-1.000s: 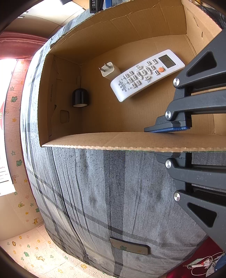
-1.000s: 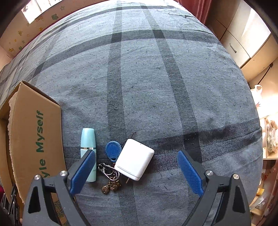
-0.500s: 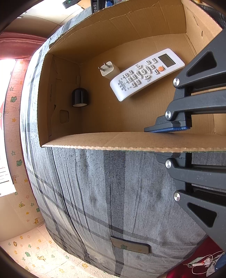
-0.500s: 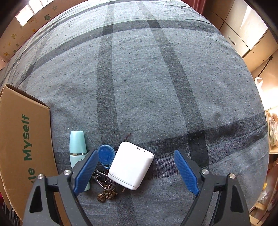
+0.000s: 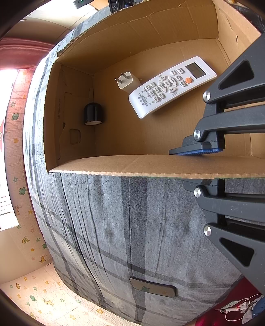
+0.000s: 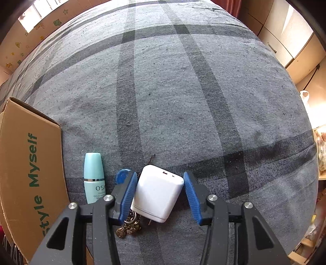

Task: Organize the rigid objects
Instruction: 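Grasp the white USB charger block with the right gripper and lift it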

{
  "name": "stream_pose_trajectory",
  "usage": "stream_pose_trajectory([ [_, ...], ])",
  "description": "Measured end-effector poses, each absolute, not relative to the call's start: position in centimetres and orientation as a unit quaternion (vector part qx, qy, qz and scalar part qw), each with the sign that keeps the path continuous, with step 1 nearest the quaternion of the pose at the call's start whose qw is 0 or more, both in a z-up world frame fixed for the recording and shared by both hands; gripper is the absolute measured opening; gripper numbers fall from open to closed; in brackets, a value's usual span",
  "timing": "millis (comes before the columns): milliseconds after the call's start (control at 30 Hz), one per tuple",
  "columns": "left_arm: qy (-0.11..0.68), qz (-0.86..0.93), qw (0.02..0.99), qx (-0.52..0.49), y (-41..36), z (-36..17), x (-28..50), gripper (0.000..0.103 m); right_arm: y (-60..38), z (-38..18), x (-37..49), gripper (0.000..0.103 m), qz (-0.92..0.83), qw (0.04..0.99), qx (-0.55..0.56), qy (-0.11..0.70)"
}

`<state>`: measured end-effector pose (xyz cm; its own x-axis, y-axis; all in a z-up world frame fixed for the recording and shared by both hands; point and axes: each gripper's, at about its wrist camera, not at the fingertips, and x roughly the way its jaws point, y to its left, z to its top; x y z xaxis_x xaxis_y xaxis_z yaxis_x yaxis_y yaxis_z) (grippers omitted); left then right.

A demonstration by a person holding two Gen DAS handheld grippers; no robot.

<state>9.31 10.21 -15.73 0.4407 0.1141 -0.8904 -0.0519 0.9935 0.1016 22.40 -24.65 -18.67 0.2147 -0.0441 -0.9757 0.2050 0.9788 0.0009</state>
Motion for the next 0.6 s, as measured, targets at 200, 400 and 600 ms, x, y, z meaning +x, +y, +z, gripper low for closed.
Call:
stream_pose_trajectory([
  [200, 0.526, 0.049, 0.848, 0.029, 10.3, -15.8, 9.3, 0.015, -23.6, -16.8, 22.2, 0.05, -0.085, 0.787, 0.047, 0.61],
  [400, 0.526, 0.049, 0.849, 0.028, 10.3, -15.8, 9.3, 0.015, -23.0, -14.6, 21.6, 0.049, -0.079, 0.798, 0.032, 0.597],
  [600, 0.526, 0.048, 0.849, 0.028, 10.4, -15.8, 9.3, 0.015, -22.2, -12.7, 21.2, 0.048, -0.073, 0.807, 0.015, 0.585],
])
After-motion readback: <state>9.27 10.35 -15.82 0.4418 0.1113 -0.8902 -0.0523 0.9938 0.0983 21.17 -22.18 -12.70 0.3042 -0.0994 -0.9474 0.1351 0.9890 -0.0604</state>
